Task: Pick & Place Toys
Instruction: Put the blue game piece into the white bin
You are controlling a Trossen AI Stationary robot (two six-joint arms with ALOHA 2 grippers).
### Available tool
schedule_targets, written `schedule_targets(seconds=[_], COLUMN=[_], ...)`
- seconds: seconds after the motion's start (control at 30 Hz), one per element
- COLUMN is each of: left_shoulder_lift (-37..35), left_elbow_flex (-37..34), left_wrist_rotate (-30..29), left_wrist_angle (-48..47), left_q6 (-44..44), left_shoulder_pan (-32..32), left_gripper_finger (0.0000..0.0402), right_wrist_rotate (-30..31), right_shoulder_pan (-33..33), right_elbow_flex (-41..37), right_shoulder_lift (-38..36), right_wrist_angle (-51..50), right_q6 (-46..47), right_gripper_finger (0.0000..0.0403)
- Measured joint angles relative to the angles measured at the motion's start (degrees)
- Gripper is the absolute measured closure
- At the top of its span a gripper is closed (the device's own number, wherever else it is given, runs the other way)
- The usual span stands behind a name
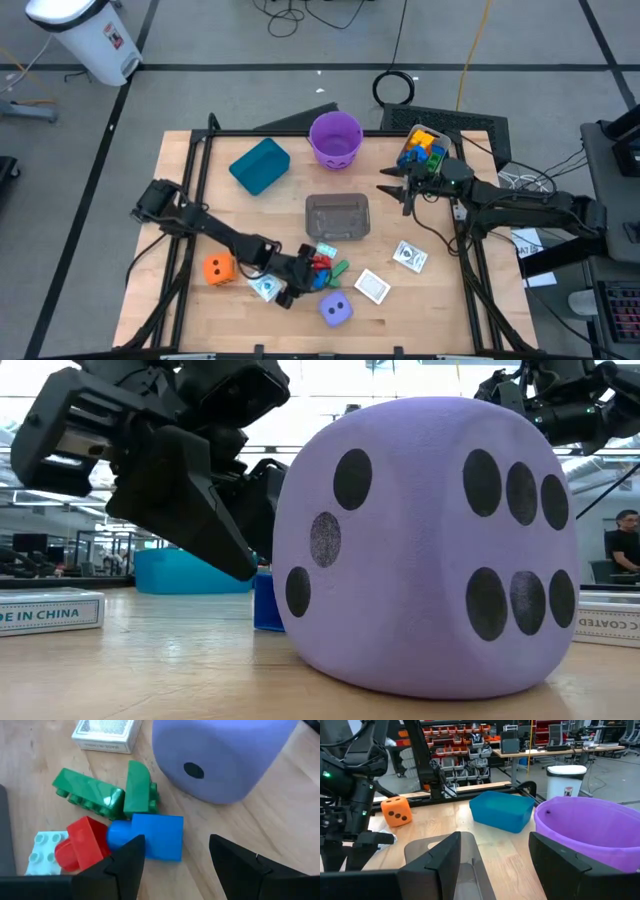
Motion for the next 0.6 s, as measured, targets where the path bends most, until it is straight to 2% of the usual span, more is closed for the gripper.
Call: schedule_targets(seconds=[0.4, 0.6], left_shoulder_lift=[0.02, -0.29], left_elbow_flex=[0.02, 0.31], left_wrist_rotate=[-1.63, -1.77], left_wrist_angle=[-1.29, -8.21], left_q6=[1.05, -5.77], left_shoulder_pan=[2.83, 2.37], left_gripper_finger=[0.0174, 0.0174], right_wrist_rotate=[0.02, 0.02], right_shoulder_pan=[0.0, 0.0], right_elbow_flex=[-0.02, -0.02], right_shoulder_lift=[0.0, 0.0], right_wrist_angle=[-0.04, -0.08], right_q6=[-0.16, -0.19], right_gripper_finger=[0.0195, 0.0195])
